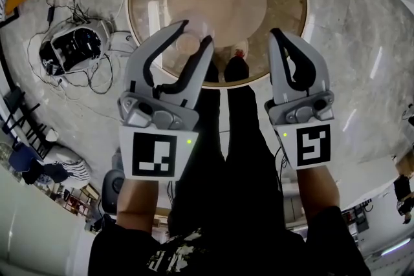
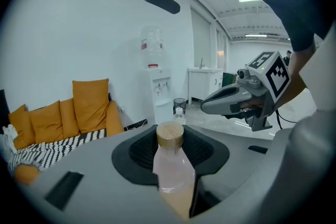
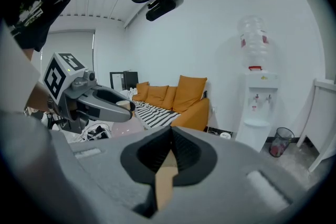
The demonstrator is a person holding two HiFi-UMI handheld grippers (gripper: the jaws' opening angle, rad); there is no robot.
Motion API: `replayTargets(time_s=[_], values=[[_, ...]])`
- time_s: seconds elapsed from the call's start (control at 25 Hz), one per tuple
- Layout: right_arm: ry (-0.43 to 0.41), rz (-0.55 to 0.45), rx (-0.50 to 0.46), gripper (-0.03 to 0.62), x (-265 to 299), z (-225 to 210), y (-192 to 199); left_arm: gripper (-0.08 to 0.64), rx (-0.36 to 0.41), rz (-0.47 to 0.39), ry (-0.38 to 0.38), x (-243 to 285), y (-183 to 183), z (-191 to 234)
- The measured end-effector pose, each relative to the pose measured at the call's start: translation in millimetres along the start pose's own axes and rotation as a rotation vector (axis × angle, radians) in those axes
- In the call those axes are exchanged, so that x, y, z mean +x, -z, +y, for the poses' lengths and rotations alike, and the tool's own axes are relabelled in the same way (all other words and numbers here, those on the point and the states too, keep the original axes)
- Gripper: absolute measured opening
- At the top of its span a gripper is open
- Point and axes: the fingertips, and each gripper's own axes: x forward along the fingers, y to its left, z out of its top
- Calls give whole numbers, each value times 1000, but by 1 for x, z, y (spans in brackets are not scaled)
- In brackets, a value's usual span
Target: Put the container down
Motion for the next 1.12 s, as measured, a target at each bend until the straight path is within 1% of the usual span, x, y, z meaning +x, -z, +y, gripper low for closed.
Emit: replayTargets(time_s=[0.2, 0.4, 0.6, 0.8, 1.12], values=[[-18, 31, 2, -5, 10, 1, 29, 150, -13, -1, 3, 17, 22, 1], [-29, 42, 13, -5, 17, 2, 60, 150, -29, 23, -2, 31, 51, -4], [-26, 58, 14, -5, 35, 4, 86, 150, -38, 45, 9, 41, 85, 3], [-29, 91, 29, -5, 43, 3, 114, 150, -48, 69, 9, 55, 111, 2], [-39, 114, 56, -5, 69, 6, 150, 150, -8, 100, 9, 83, 159, 23]])
